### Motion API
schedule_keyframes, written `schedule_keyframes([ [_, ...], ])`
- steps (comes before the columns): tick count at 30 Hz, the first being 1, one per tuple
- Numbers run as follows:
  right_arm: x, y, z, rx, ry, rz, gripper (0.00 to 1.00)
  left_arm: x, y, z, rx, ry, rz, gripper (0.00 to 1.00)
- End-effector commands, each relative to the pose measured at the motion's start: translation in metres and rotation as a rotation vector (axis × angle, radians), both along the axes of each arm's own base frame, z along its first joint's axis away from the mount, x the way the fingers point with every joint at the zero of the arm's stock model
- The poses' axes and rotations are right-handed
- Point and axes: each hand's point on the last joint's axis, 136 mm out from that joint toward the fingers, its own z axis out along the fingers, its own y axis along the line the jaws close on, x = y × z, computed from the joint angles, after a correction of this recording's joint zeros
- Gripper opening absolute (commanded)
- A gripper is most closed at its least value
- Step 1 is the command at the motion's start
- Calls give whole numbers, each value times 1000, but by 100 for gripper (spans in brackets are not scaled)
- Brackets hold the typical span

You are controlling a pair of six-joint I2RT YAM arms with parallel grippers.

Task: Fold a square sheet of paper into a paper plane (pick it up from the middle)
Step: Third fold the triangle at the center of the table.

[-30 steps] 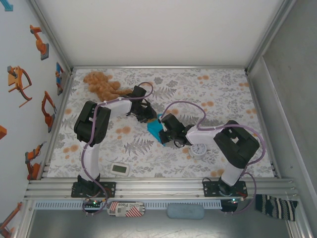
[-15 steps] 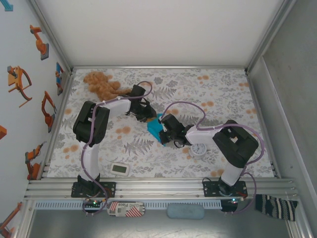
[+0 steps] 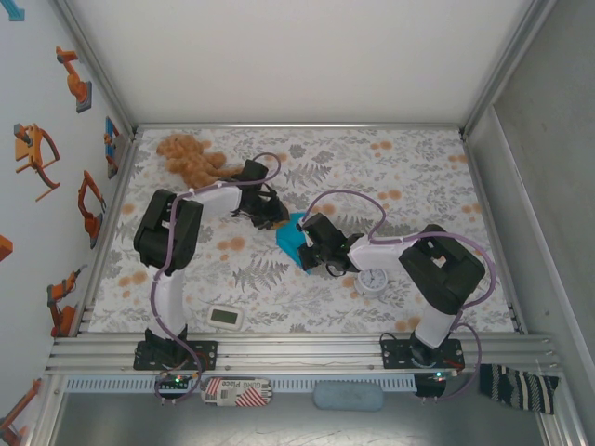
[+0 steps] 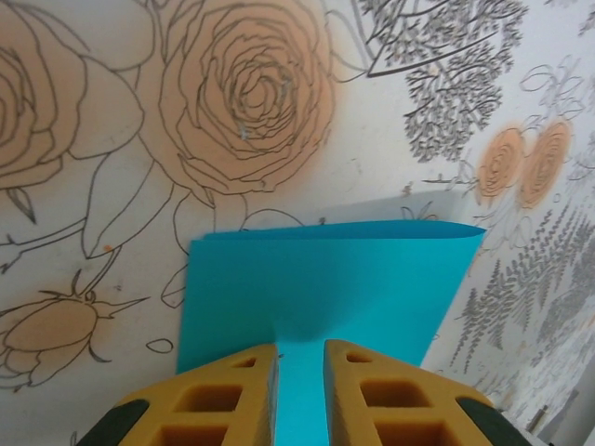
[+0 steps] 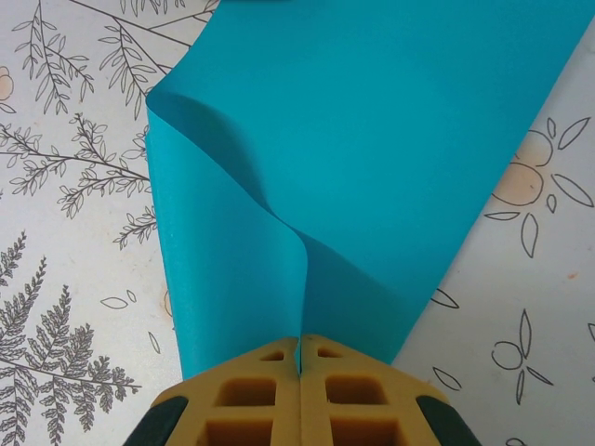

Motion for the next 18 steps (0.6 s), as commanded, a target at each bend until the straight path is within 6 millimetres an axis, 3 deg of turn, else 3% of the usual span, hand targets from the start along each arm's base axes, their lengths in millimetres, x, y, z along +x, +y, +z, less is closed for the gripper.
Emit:
schedule_keyframes([
  [1,5,2,3,8,5,-14,0,-8,1,-11,30,36,-17,21],
  [18,6,3,2,13,11,-9,0,-15,5,-23,62,61,-37,19],
])
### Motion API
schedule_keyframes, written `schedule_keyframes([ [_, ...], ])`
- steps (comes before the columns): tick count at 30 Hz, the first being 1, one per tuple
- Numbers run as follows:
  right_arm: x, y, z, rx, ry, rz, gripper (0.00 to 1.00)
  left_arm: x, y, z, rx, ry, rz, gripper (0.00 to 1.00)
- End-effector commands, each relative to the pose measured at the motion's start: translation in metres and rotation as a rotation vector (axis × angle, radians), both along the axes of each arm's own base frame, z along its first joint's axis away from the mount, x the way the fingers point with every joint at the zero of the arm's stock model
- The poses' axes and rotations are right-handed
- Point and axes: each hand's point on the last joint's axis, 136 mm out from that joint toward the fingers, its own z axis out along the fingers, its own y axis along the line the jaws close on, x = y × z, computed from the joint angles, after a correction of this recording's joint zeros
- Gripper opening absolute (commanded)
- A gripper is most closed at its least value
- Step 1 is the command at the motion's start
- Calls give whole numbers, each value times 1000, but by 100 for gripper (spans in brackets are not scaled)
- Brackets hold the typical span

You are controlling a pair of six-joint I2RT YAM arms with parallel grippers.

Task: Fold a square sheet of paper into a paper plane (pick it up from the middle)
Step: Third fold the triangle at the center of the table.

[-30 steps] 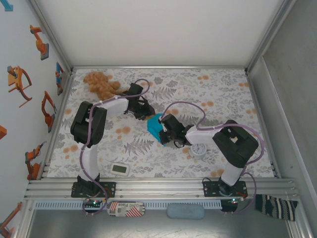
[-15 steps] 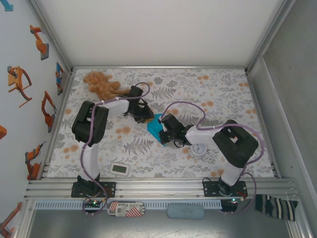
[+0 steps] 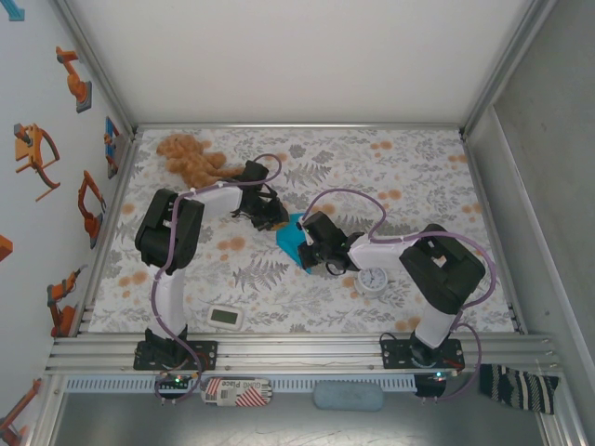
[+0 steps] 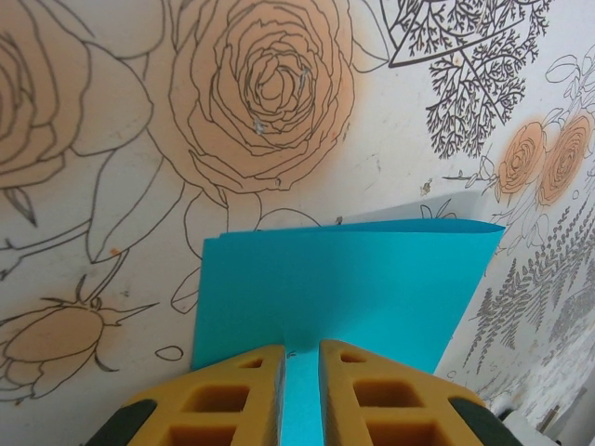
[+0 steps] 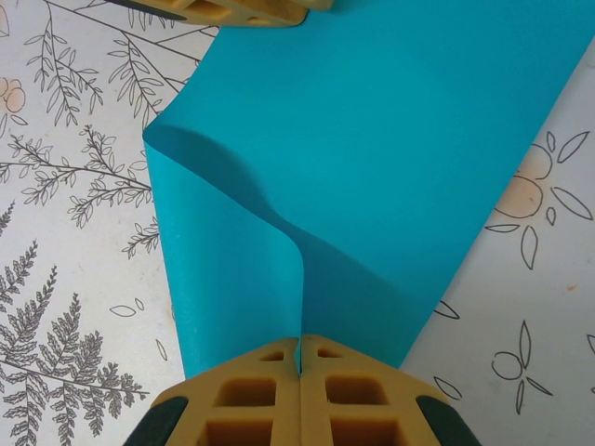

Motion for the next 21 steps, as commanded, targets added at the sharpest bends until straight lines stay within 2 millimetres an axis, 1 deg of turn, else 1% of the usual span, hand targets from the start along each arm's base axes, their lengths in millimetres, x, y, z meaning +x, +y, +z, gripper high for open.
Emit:
schedule_keyframes([
  [1,4,2,-1,1,9,-9,0,-12,6,-18,53,54,-24,19],
  [9,-1,2,-6,3,31,-1,0,-10,5,-14,48,44,-22,19],
  [12,-1,1,-7,-4,35,-2,0,-5,3,-5,31,26,-20,19],
  [14,-2,0,-8,-7,39,-3,0,1,1,8,13,0,-14,20],
  [17,-3,-1,-10,-15,46,-4,0,11,1,35,-13,-63,12,22],
  [19,-3,-1,-10,-15,49,-6,0,15,6,51,-21,-106,44,23],
  [21,-3,-2,-11,-16,51,-9,0,15,12,62,-31,-137,81,26],
])
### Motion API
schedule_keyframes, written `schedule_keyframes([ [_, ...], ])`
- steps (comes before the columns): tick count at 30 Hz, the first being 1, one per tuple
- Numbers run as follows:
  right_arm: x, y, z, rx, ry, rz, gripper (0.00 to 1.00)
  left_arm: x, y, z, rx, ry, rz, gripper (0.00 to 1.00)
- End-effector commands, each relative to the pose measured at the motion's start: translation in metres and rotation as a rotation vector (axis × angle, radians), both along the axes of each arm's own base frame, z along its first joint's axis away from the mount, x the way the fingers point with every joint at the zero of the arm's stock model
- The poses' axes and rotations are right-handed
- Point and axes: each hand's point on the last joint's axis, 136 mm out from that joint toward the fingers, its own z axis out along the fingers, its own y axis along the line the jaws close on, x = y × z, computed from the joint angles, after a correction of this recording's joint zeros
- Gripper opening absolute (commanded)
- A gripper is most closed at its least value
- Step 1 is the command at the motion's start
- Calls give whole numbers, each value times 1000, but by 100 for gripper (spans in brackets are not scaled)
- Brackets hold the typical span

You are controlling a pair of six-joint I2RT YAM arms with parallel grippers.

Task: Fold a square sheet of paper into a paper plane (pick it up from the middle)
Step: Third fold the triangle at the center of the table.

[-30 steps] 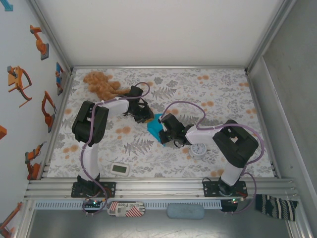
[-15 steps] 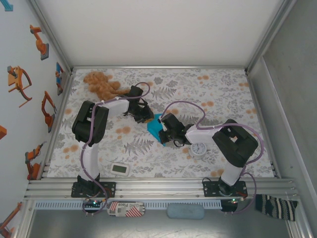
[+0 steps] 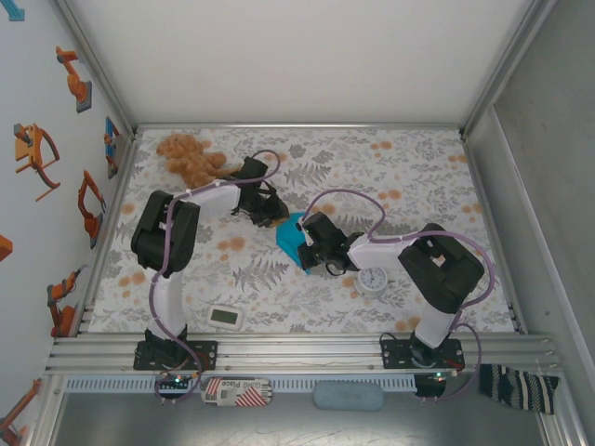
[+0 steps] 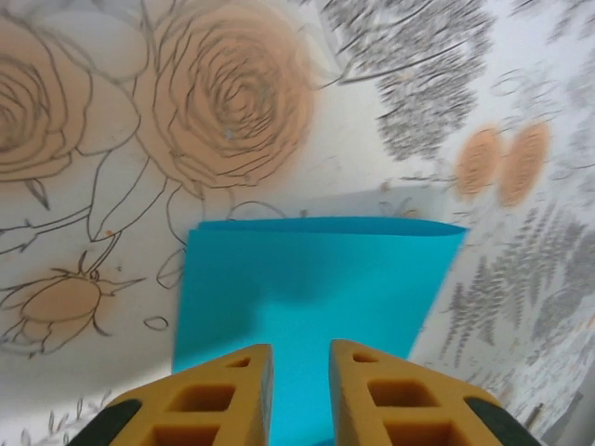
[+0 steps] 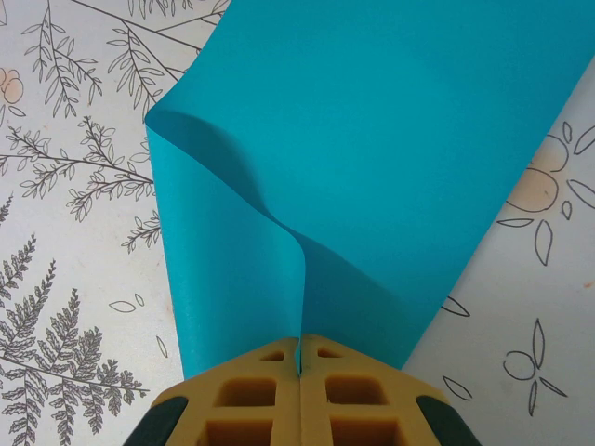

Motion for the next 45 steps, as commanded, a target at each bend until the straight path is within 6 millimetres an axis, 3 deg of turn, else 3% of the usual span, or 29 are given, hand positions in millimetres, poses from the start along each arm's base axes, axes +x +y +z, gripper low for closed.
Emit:
schedule_keyframes([
  [1,-1,-3,-7,-14,39,-17,0,6,12,40,-32,-91,70,27],
  [8,-1,-2,-6,-9,48,-18,0,-24,22,42,-121,-96,129,27],
  [12,-1,-3,-5,-7,49,-22,0,-40,13,42,-182,-83,128,24],
  [17,-1,-5,-7,-9,54,-28,0,-54,3,27,-217,-31,126,17],
  [31,-1,-5,-8,-11,60,-31,0,-79,-24,-3,-179,47,68,13],
  [45,-2,-7,-11,-18,66,-37,0,-92,-16,-17,-98,76,55,12],
])
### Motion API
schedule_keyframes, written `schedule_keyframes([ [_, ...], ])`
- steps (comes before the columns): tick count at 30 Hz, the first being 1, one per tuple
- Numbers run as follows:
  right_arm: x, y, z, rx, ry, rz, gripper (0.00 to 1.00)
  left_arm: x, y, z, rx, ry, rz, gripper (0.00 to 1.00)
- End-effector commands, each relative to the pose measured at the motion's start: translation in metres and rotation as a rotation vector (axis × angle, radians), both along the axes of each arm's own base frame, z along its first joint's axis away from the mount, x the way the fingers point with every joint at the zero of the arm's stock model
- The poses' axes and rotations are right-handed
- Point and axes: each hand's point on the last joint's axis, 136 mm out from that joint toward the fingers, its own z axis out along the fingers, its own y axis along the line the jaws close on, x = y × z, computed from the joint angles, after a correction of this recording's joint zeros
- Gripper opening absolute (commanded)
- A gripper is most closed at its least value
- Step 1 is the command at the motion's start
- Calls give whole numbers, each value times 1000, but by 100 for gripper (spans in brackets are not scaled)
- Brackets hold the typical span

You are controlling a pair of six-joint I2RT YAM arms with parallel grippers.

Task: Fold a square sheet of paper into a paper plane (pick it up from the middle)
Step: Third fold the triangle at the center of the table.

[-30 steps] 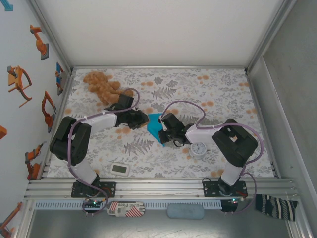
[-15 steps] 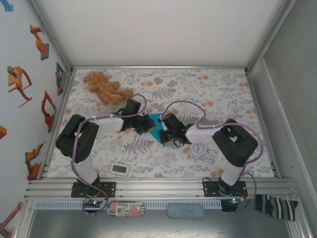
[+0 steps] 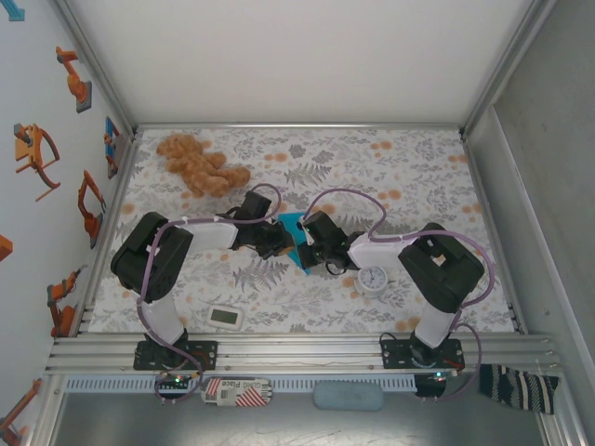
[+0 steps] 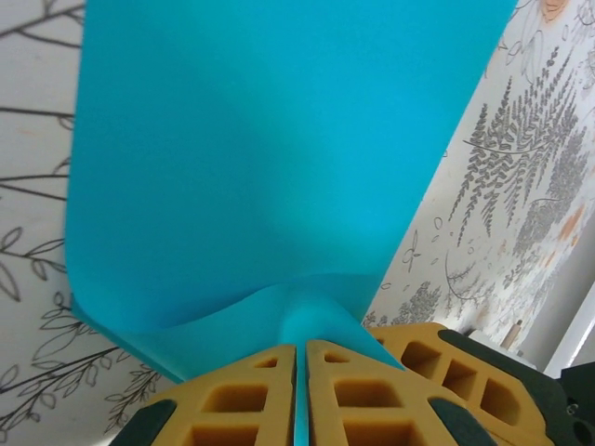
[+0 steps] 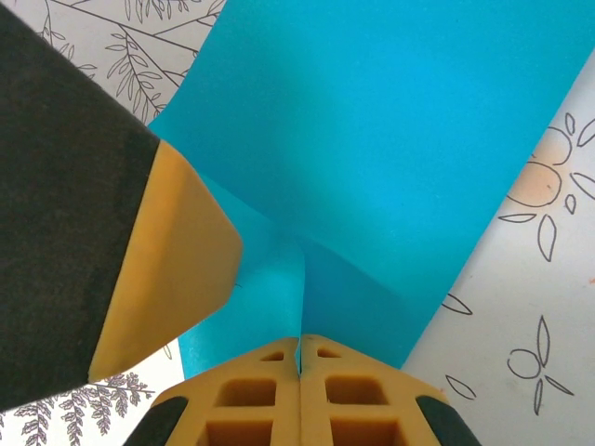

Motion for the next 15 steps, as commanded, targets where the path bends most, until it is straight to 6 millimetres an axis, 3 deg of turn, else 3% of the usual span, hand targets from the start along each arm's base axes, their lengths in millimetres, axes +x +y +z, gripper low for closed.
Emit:
schedule_keyframes([
  [1,-2,-7,-11,-37,38,-20,0,-4,2,-3,31,12,-8,12],
  [15,-3,-7,-12,-38,41,-20,0,-3,3,-10,50,22,-12,12],
])
